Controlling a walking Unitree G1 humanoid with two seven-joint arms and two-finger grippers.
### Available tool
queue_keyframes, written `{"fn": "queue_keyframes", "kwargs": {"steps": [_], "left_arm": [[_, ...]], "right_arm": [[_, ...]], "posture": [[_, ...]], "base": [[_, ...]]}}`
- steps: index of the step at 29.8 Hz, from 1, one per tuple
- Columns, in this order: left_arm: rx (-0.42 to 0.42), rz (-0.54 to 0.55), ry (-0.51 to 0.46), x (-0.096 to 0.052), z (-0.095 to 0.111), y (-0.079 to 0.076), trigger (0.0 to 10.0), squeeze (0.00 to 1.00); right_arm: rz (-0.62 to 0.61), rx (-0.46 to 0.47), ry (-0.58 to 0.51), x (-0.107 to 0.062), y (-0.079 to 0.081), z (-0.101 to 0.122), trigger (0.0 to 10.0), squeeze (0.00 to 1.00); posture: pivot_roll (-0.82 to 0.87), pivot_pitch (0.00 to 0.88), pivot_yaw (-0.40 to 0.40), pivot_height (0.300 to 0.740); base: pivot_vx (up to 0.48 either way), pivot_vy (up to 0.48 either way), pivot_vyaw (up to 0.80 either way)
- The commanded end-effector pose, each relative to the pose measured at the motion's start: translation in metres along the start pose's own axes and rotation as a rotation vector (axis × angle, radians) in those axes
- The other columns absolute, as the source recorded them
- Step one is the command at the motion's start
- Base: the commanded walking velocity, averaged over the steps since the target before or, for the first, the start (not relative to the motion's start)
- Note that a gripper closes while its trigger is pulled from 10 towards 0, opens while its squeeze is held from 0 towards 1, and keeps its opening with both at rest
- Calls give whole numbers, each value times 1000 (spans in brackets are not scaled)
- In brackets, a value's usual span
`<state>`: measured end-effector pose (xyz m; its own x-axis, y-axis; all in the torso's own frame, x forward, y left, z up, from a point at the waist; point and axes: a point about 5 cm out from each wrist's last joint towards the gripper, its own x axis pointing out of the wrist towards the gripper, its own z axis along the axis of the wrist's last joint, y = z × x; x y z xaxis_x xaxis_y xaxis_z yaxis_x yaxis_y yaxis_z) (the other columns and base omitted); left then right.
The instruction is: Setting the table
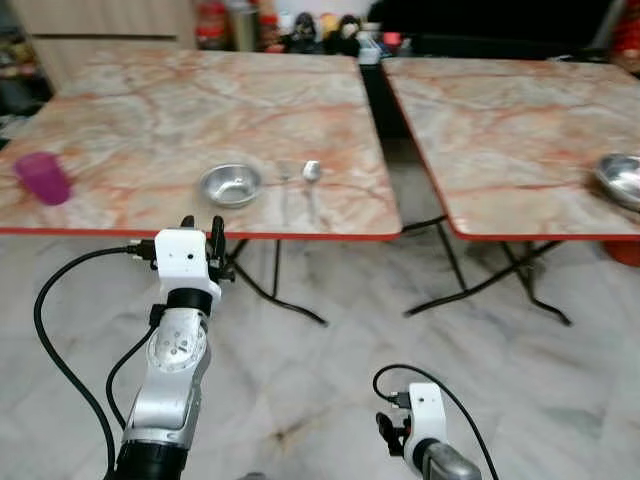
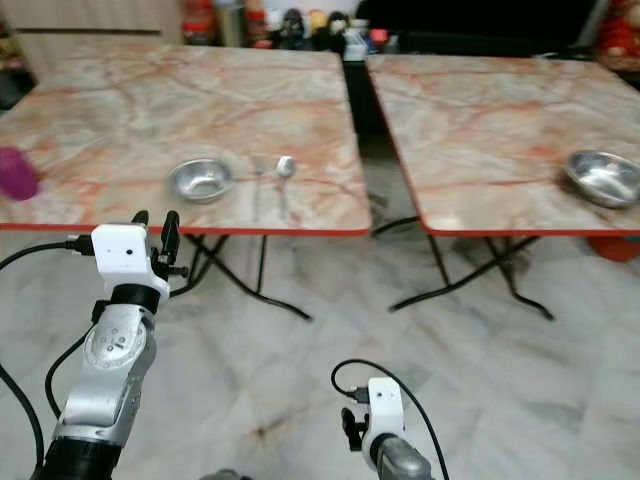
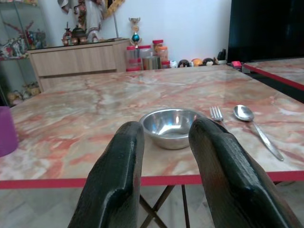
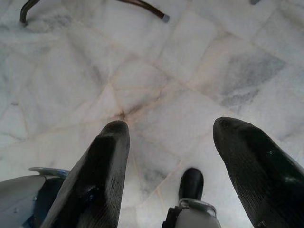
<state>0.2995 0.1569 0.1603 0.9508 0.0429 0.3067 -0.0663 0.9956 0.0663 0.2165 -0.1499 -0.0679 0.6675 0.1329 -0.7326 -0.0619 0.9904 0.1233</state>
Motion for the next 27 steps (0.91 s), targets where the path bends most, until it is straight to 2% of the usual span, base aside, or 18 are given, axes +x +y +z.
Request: {"fn": "queue_keyframes", "kwargs": {"steps": [1, 16, 18, 22, 27], "left_arm": [[-6, -19, -11, 3, 4, -7, 10000, 0], [-13, -16, -23, 9, 10, -9, 10000, 0], [-13, -14, -24, 9, 10, -8, 10000, 0], [-12, -10, -23, 9, 10, -7, 10000, 0], [-11, -6, -20, 10, 10, -7, 10000, 0]], "right_arm": [[-26, -1, 9, -2, -9, -2, 10000, 0], [-28, -13, 8, -2, -9, -3, 10000, 0], [-23, -30, 8, -2, -9, -2, 10000, 0], [-23, -15, 8, -2, -8, -3, 10000, 0], [-21, -16, 11, -2, -8, -4, 10000, 0]], "posture": [[140, 104, -39, 740], [135, 102, -37, 740], [135, 103, -36, 740], [136, 101, -34, 740], [134, 92, -30, 740]], "base": [[0, 0, 0], [0, 0, 59], [240, 0, 0], [272, 0, 800], [288, 0, 0]]}}
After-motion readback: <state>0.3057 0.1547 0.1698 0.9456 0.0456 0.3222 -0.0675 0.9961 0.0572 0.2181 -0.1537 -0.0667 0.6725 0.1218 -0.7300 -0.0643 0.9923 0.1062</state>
